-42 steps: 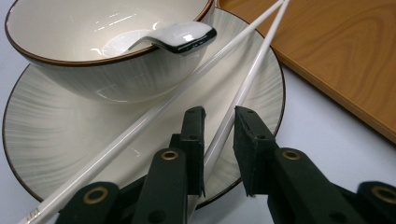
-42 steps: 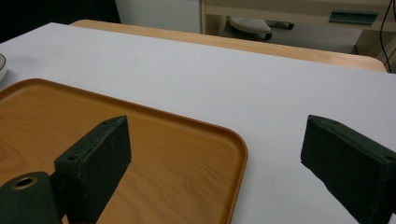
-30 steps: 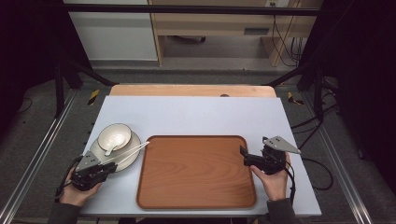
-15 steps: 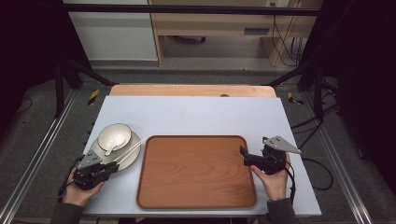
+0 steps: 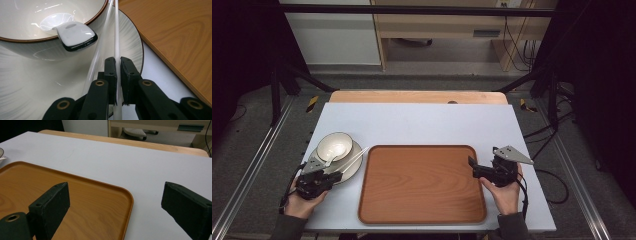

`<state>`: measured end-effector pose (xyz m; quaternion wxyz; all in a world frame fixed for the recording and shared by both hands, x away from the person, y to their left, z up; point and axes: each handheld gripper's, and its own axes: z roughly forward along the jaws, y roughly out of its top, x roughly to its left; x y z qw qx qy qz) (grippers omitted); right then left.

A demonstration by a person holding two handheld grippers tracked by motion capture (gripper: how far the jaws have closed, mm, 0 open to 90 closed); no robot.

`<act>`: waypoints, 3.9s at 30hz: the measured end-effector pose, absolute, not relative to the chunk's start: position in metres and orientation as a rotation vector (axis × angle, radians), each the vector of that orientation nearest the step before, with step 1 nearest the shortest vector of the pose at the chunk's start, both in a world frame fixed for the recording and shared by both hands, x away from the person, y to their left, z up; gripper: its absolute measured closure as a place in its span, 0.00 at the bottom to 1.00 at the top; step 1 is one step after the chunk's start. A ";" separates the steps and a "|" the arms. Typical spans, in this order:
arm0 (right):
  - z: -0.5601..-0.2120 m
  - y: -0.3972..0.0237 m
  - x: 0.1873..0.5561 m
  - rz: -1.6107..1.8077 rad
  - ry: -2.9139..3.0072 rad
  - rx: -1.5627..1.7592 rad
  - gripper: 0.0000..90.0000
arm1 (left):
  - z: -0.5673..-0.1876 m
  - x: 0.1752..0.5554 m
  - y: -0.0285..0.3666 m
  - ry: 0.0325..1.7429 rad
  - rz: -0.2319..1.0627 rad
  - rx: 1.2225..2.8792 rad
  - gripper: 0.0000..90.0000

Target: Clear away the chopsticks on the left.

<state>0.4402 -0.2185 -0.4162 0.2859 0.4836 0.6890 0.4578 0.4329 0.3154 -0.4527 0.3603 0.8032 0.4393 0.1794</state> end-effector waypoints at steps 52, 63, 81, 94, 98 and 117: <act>-0.414 -0.222 0.436 1.249 1.819 1.293 0.08 | -0.409 0.398 0.222 1.226 0.599 1.750 0.94; -0.415 -0.222 0.436 1.247 1.831 1.297 0.08 | -0.419 0.390 0.208 1.348 0.635 1.639 0.94; -0.417 -0.219 0.437 1.237 1.850 1.291 0.08 | -0.458 0.384 0.198 1.466 0.620 1.586 0.94; -0.419 -0.218 0.438 1.226 1.862 1.283 0.08 | -0.474 0.390 0.196 1.524 0.602 1.614 0.94; -0.419 -0.218 0.438 1.226 1.863 1.282 0.08 | -0.475 0.393 0.194 1.541 0.599 1.619 0.94; -0.420 -0.217 0.439 1.223 1.868 1.284 0.08 | -0.483 0.401 0.184 1.572 0.601 1.699 0.93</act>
